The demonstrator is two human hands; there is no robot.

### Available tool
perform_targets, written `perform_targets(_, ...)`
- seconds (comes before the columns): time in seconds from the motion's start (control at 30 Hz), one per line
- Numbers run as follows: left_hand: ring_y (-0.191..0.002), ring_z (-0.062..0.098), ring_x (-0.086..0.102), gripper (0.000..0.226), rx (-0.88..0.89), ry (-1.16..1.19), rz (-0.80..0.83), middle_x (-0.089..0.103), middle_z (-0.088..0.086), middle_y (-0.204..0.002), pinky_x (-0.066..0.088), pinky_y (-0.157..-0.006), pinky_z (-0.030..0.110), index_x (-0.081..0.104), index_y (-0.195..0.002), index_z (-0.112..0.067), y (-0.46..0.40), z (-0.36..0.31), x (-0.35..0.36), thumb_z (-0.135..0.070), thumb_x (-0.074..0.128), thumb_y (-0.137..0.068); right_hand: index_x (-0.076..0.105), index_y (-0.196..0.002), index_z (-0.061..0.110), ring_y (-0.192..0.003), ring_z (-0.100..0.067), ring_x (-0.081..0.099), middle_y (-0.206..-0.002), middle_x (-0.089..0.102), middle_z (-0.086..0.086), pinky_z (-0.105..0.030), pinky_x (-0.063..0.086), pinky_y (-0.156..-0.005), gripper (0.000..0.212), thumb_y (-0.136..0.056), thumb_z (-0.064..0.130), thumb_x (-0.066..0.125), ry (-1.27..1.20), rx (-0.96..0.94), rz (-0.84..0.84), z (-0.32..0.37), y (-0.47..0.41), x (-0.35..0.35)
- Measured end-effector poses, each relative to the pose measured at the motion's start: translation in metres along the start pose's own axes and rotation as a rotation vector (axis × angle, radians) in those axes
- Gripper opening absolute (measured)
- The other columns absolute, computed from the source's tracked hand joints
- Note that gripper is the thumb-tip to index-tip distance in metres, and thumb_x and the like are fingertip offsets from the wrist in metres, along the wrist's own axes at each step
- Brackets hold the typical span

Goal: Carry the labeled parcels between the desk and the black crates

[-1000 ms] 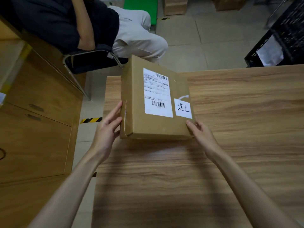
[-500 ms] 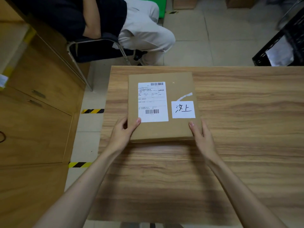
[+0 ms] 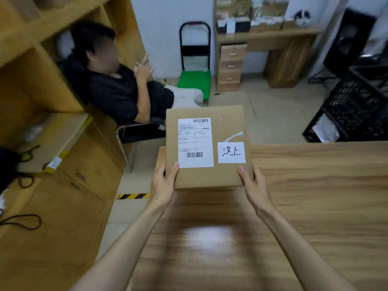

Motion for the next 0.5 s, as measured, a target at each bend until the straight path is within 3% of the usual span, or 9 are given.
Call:
perform_targets(0.07,-0.106,-0.018,0.059,0.041,0.080,0.006,-0.018,0.064,-0.026,-0.122,0.045,-0.084,0.003,0.052,-0.143,-0.032,-0.003,-0.055,-0.011,-0.039,0.055,-0.103,0.060,-0.129,0.014,-0.109,0.001,0.065,-0.117,0.072,0.009,-0.017,0.051,-0.093,0.027,-0.103,0.016,0.055,-0.012,-0.091,0.001,0.058,-0.004,0.001)
perform_targets(0.17,-0.130,0.005,0.054,0.057,0.220,0.033,-0.057,0.058,-0.013,-0.142,0.044,-0.108,0.025,0.045,-0.153,-0.027,-0.006,-0.145,-0.026,-0.047,0.055,-0.101,0.057,-0.123,0.019,-0.099,0.016,0.062,-0.111,0.068,0.021,-0.010,0.049,-0.090,0.021,-0.103,0.014,0.054,-0.020,-0.231,-0.008,0.153,-0.009,-0.003)
perform_targets(0.27,-0.135,0.008,0.050,0.062,0.360,0.078,-0.063,0.053,-0.012,-0.148,0.041,-0.112,0.030,0.040,-0.155,-0.030,-0.009,-0.234,-0.037,-0.053,0.054,-0.100,0.058,-0.129,0.019,-0.106,0.004,0.064,-0.110,0.072,0.020,-0.018,0.050,-0.092,0.027,-0.103,0.019,0.055,-0.020,-0.362,-0.045,0.240,-0.014,-0.012)
perform_targets(0.37,-0.146,0.014,0.039,0.070,0.458,0.104,-0.107,0.048,-0.019,-0.152,0.033,-0.120,0.048,0.040,-0.150,-0.049,-0.019,-0.300,-0.051,-0.076,0.057,-0.088,0.056,-0.133,0.021,-0.107,0.008,0.062,-0.111,0.070,0.026,-0.013,0.047,-0.089,0.032,-0.102,0.024,0.057,-0.030,-0.480,-0.074,0.319,-0.015,-0.022)
perform_targets(0.5,-0.138,0.015,0.050,0.075,0.572,0.187,-0.077,0.054,-0.018,-0.147,0.041,-0.113,0.052,0.036,-0.151,-0.049,-0.009,-0.390,-0.060,-0.077,0.059,-0.086,0.053,-0.137,0.020,-0.113,-0.003,0.063,-0.120,0.068,0.013,-0.027,0.050,-0.100,0.038,-0.101,0.031,0.057,-0.025,-0.607,-0.106,0.411,-0.005,-0.033)
Point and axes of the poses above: each hand's wrist, its own y-axis away from the middle knuckle, its own x-axis out of the palm, z = x × y, the point moved 7 cm from there along -y, towards the middle knuckle
